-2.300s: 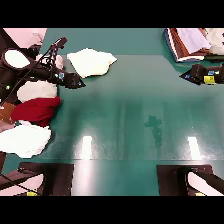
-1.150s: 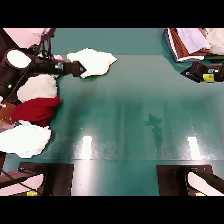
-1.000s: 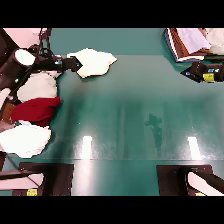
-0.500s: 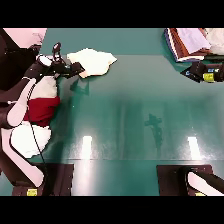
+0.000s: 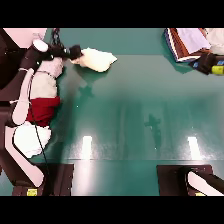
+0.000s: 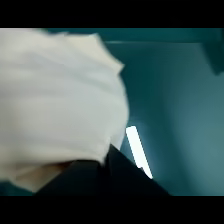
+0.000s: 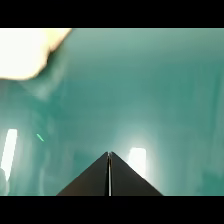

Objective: Fold the shirts.

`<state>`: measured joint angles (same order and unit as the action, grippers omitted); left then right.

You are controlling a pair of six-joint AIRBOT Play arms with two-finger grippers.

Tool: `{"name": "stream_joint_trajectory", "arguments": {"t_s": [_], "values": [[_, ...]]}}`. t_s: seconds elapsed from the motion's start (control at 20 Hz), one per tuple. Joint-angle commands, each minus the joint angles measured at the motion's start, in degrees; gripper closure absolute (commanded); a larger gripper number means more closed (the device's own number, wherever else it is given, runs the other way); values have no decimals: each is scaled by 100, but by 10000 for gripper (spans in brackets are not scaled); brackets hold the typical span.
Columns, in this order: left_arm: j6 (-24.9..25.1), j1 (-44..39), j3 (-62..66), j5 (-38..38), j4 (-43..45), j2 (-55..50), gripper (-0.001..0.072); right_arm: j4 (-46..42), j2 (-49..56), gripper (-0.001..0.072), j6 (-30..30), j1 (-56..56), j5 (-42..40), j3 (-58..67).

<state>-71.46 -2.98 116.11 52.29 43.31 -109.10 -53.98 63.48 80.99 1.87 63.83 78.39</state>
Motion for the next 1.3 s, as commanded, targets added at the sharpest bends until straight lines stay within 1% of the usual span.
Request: {"name": "stream_joint_trajectory", "arguments": {"t_s": [0.0,0.05,0.2,0.3,0.45,0.6,0.65,0.7,0.75,0.8,0.85,0.95,1.05,1.1,1.25], "values": [[710,-369,695,962,-195,1025,685,-22,-9,697,-4,85,181,859],[855,-553,664,1117,-195,1460,685,-20,-7,697,-4,85,177,1078],[1029,-1091,356,1530,-192,2544,684,-26,-9,697,-4,85,323,1676],[1040,-1475,35,1790,-170,2968,684,-22,-4,697,-4,85,472,1993],[984,-2079,-562,2111,-142,3051,684,-22,-7,697,-4,85,852,2293],[981,-2627,-1508,1832,-127,2841,682,-20,-7,697,-4,85,1250,2404],[970,-2736,-1792,1692,-129,2717,601,-20,-7,697,-4,85,1344,2404],[813,-2822,-2046,1602,-127,2583,216,-22,-9,697,-4,85,1467,2404],[544,-2826,-2188,1617,-129,2455,4,-22,-7,697,-4,85,1561,2404],[367,-2763,-2210,1762,-83,2347,77,-20,-7,697,-4,85,1622,2402],[378,-2632,-2208,1875,15,2332,86,-20,-7,697,-4,85,1628,2398],[391,-2190,-2208,1902,258,2441,86,-20,-7,697,-4,85,1631,2398],[387,-1731,-2256,1910,815,2457,86,-17,-7,697,-2,85,1687,2398],[376,-1537,-2411,1788,1036,2424,85,-17,-7,697,-2,83,1746,2398],[398,-1250,-2938,1134,887,1891,85,-20,7,697,0,83,1838,2387]]}}
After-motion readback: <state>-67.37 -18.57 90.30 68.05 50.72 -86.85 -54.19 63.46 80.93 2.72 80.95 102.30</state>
